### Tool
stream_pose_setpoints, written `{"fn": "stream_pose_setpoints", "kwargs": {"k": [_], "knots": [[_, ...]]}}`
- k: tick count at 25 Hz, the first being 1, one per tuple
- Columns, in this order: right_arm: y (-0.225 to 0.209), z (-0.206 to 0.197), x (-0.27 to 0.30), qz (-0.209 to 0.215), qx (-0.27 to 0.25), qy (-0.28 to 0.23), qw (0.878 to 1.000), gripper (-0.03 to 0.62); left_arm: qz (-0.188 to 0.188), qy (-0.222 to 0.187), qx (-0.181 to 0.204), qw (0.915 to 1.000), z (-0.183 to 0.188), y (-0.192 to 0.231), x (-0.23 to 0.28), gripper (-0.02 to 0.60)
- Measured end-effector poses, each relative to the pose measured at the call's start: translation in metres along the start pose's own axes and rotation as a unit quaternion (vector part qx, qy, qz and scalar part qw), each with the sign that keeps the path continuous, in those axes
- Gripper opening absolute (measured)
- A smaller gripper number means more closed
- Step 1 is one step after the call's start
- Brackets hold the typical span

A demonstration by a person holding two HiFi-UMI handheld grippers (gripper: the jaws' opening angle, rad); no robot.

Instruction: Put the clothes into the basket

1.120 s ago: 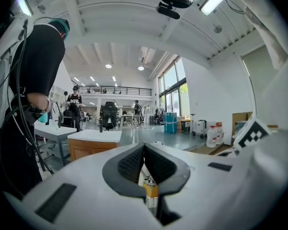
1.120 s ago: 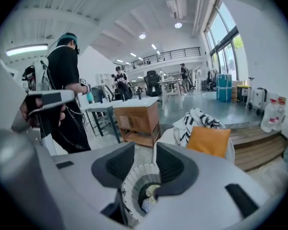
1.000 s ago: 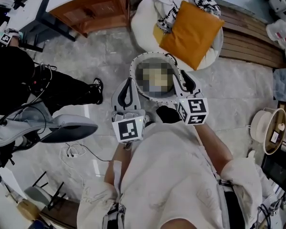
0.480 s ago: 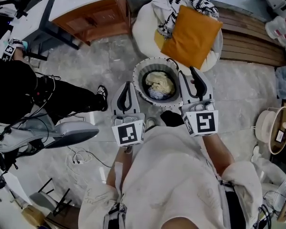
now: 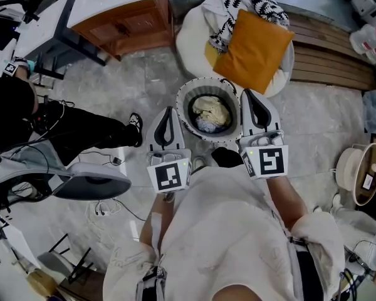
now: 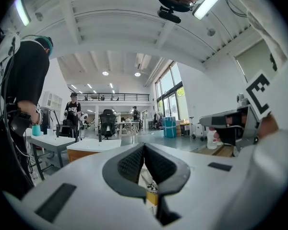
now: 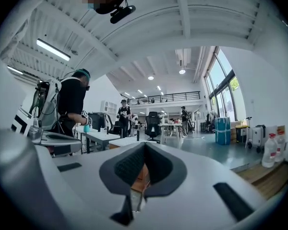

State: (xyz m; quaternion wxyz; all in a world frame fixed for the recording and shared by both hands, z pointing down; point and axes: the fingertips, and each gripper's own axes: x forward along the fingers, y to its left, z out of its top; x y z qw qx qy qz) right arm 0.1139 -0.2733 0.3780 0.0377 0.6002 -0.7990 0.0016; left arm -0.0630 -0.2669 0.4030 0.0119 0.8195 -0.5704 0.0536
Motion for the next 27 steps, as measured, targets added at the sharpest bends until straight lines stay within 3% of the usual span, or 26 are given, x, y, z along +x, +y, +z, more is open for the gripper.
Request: {"fn": "stream_pose_setpoints", "kwargs": {"k": [4,27], "knots": [[0.004,-0.005,0.006,0.007,-0.022,0.009,1.0,-0.012,0.005,0.01,0.004,0.9999,-0.004,0.003,-0.001,0.005],[-0.015,-0.015,0.018,0.0,-0.017,0.021,1.0,-0.012,0.031,-0.001,0.008,0.9995,0.002,0.02,0.01,0.005]]}}
